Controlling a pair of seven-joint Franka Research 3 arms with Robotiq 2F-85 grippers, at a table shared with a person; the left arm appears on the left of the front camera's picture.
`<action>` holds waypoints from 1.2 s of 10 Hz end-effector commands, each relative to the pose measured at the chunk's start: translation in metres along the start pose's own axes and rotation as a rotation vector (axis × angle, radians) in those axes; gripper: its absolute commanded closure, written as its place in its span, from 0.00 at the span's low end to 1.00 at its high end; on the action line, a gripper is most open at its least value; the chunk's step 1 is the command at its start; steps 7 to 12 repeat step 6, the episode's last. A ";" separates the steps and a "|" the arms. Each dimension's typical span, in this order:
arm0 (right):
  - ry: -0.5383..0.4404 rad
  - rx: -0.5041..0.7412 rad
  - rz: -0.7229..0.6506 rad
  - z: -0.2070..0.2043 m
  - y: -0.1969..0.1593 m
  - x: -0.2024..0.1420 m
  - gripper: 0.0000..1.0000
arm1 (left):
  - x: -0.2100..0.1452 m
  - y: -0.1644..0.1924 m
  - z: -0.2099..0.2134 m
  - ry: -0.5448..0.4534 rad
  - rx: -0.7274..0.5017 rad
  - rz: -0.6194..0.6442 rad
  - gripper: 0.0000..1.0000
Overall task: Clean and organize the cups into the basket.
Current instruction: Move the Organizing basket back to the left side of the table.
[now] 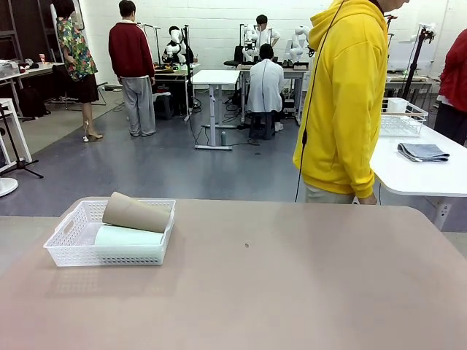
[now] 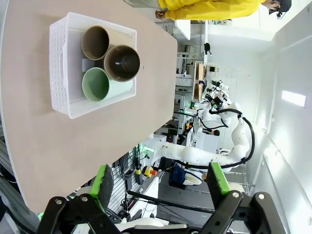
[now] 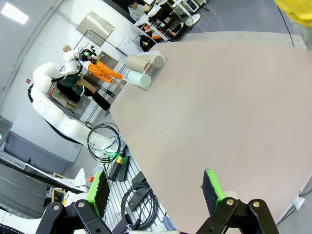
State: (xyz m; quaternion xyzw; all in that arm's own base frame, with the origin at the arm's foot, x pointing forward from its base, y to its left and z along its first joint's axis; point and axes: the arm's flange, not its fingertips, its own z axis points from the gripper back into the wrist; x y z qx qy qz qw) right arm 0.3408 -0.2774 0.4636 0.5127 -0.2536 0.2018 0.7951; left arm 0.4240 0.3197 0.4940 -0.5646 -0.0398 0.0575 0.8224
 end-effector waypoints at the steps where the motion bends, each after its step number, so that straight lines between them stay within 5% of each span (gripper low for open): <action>1: 0.003 0.004 0.000 -0.001 0.001 0.001 0.00 | -0.008 0.001 -0.004 -0.007 0.013 -0.009 0.00; 12: 0.003 0.004 0.000 -0.001 0.001 0.001 0.00 | -0.008 0.001 -0.004 -0.007 0.013 -0.009 0.00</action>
